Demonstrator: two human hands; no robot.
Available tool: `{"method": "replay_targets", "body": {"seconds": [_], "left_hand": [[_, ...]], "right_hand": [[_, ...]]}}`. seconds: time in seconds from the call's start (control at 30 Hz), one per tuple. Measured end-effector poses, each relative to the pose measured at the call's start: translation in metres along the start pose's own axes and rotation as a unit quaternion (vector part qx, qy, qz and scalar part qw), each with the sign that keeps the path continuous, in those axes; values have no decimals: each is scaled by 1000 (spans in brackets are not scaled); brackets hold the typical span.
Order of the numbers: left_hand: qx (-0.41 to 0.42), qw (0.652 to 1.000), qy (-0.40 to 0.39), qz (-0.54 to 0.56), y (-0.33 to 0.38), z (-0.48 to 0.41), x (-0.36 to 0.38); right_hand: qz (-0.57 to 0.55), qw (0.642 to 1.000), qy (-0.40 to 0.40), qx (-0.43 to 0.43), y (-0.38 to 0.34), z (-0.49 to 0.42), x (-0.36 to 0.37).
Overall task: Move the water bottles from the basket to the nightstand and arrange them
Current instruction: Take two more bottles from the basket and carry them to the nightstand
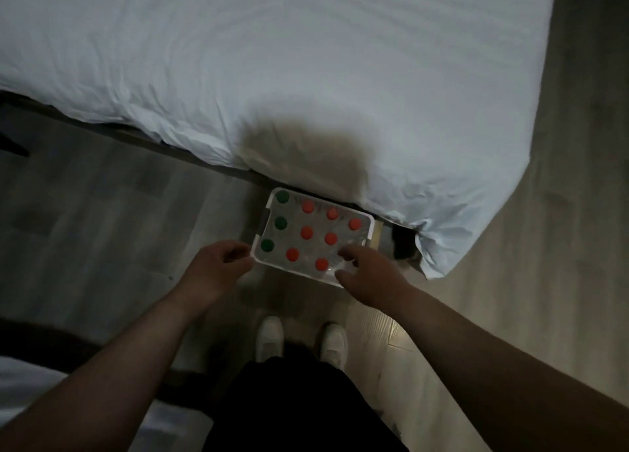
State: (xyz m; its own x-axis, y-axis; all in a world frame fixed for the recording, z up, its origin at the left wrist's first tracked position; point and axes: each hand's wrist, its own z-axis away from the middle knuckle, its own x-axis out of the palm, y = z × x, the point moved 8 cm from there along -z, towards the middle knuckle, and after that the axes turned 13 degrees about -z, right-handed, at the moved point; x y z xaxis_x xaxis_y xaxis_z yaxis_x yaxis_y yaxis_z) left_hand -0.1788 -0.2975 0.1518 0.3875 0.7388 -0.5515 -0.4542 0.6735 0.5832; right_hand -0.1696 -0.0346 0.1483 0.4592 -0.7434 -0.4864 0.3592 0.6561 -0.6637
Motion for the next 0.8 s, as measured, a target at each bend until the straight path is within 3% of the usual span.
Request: {"method": "replay_targets", "body": {"seconds": [0.3, 0.47, 0.67, 0.8], "left_hand": [[-21, 998, -15, -61, -71, -103, 78], [82, 967, -47, -235, -67, -132, 118], [145, 944, -112, -274, -53, -143, 162], [137, 928, -112, -329, -56, -155, 174]], "right_hand": [[20, 997, -68, -3, 67, -85, 76], [52, 995, -89, -6, 99, -109, 103], [70, 994, -83, 7, 121, -130, 119], [92, 992, -91, 5, 126, -139, 122]]}}
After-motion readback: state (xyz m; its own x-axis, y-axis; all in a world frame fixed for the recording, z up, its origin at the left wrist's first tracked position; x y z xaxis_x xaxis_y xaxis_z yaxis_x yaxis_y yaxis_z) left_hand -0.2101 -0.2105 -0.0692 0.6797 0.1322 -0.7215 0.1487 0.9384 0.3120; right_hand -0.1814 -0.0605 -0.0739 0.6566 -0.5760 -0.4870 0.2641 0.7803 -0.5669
